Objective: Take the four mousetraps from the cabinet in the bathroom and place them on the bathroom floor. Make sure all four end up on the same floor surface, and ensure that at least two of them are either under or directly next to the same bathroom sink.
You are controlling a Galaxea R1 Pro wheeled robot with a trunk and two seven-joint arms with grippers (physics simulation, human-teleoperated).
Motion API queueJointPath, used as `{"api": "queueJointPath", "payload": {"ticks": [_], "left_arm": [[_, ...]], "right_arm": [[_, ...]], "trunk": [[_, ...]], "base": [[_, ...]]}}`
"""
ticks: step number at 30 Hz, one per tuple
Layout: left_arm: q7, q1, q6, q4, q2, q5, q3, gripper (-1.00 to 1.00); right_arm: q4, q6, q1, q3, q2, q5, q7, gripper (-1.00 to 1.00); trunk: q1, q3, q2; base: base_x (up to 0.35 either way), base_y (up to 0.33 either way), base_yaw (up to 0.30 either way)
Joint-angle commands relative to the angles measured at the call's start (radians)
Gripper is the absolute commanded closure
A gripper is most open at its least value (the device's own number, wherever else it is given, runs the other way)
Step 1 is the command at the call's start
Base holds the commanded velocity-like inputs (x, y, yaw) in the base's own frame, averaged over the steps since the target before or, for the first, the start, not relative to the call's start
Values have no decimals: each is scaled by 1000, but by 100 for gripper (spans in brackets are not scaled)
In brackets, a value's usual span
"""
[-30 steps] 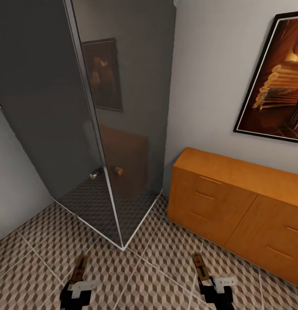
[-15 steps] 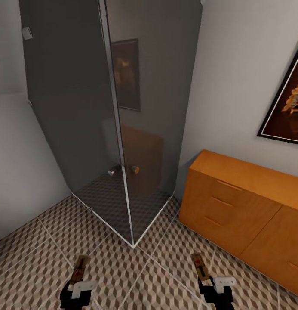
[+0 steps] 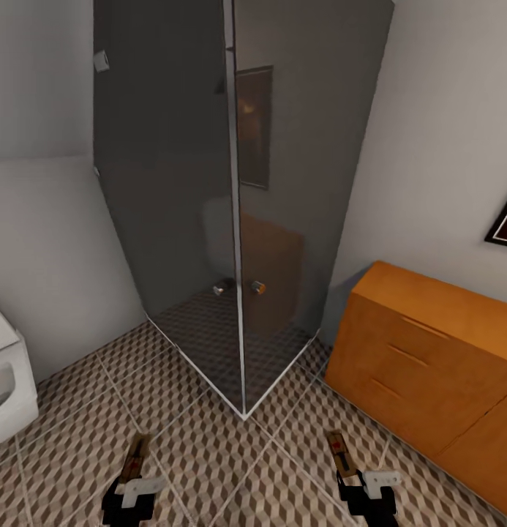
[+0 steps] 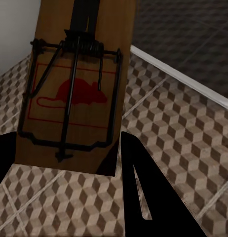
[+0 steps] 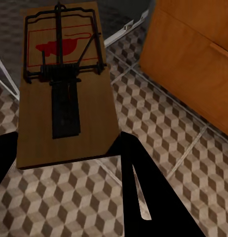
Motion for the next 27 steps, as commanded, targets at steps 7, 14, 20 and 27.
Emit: {"api": "queueJointPath", "payload": {"ticks": [7,14,20,27], "left_arm": [[14,-1,0,2,-1,-12,-4,100],[14,-1,0,2,-1,-12,-4,100],[14,-1,0,2,-1,-12,-4,100],[14,-1,0,2,-1,-12,-4,100]], "right_arm": [[0,-3,-1,4,-1,-2,-4,100],[1,-2,-1,4,1,-3,-4,100],[1,-2,-1,4,1,-3,-4,100],[55,-4,-1,4,1,-2,-4,100]], "trunk": [[1,-2,-2],[1,-2,-2],[1,-2,-2],[1,-2,-2]], "base": [[0,0,246],[0,0,246],[0,0,246],[0,0,247]]}}
